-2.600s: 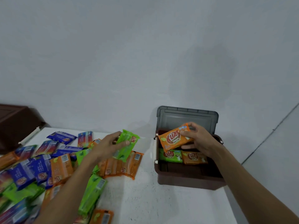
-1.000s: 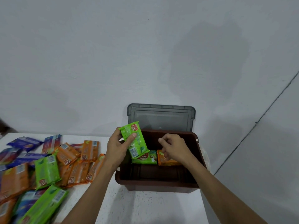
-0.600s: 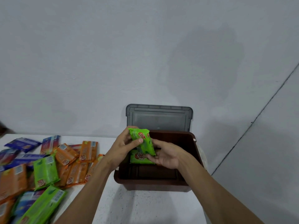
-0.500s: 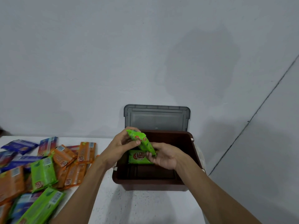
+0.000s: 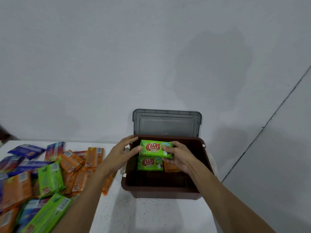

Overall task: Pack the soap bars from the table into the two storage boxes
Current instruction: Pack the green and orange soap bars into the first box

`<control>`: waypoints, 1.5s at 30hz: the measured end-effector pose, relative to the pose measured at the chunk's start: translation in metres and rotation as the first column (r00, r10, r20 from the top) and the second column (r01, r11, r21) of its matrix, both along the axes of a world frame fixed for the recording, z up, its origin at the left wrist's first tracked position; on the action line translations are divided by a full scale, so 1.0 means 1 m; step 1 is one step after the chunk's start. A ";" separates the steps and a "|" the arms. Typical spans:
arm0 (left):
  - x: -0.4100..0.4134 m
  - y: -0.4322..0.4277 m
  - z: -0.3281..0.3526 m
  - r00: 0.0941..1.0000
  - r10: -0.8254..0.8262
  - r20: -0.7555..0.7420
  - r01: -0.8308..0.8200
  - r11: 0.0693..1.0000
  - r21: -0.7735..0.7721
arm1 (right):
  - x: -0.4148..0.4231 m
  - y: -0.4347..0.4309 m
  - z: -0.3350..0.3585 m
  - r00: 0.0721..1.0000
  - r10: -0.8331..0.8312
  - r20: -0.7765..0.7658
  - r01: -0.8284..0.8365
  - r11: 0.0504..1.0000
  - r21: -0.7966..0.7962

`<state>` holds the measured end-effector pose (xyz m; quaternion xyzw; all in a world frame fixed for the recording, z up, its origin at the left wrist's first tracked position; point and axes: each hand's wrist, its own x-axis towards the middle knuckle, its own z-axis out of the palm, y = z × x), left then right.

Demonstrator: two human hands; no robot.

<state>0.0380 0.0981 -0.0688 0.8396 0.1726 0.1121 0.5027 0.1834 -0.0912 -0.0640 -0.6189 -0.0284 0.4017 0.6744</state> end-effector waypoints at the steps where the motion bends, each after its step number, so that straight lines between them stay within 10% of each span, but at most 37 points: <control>1: 0.000 -0.004 -0.002 0.999 0.040 0.032 -0.039 0.999 -0.024 | 0.000 0.004 -0.004 0.999 -0.005 0.037 0.007 0.999 -0.041; 10: 0.001 -0.008 -0.029 0.990 0.086 0.115 -0.091 0.995 0.041 | -0.006 0.038 -0.033 0.935 0.113 0.335 0.021 0.928 -0.372; 17: 0.003 -0.006 -0.036 0.988 0.068 0.138 -0.073 0.997 0.035 | -0.018 0.035 -0.008 0.690 0.499 0.524 0.142 0.617 -0.774; 23: 0.006 -0.004 -0.039 0.984 0.068 0.162 -0.069 0.998 0.000 | -0.023 0.044 -0.020 0.515 0.629 0.582 0.203 0.570 -0.796; 33: -0.017 0.012 -0.028 0.998 -0.061 0.010 0.061 0.998 0.036 | -0.021 0.036 -0.005 0.559 0.501 0.661 0.160 0.717 -0.678; 45: -0.138 0.114 -0.019 0.981 0.164 -0.099 -0.136 0.960 0.246 | -0.118 0.122 0.050 0.333 0.429 0.840 -0.010 0.892 -0.451</control>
